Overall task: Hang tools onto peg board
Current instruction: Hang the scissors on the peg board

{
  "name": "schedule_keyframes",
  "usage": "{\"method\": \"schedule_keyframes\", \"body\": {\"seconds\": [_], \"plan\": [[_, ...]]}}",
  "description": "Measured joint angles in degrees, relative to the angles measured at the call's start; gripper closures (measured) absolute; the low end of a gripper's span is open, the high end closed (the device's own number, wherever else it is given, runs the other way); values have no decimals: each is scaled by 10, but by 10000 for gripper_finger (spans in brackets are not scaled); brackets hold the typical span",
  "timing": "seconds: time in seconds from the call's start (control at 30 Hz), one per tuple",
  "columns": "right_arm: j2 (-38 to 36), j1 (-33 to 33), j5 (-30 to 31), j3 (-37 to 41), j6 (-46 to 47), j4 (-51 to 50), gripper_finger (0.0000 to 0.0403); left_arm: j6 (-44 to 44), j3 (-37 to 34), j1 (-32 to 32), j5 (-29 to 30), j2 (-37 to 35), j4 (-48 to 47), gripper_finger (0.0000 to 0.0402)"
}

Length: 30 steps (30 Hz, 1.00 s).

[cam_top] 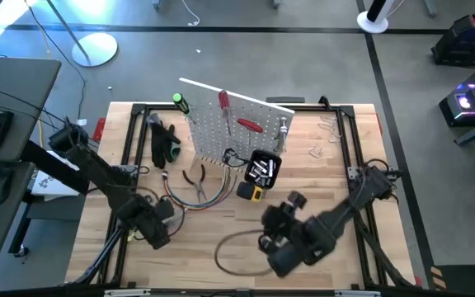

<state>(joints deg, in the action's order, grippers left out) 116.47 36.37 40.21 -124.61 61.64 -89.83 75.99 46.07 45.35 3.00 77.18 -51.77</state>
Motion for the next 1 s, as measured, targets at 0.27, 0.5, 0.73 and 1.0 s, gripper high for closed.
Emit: {"method": "schedule_keyframes", "body": {"seconds": [0.27,0.5,0.73,1.0], "plan": [[0,62,3,71,145,-2,247,-111,32,-49,-9,-8,-11,208],[0,82,15,117,231,8,247,-117,-15,-115,-7,15,23,154],[-1,85,17,130,234,18,247,-159,-26,-155,-42,57,51,148],[-1,84,16,130,228,14,247,-167,-24,-131,-66,135,55,148]]}}
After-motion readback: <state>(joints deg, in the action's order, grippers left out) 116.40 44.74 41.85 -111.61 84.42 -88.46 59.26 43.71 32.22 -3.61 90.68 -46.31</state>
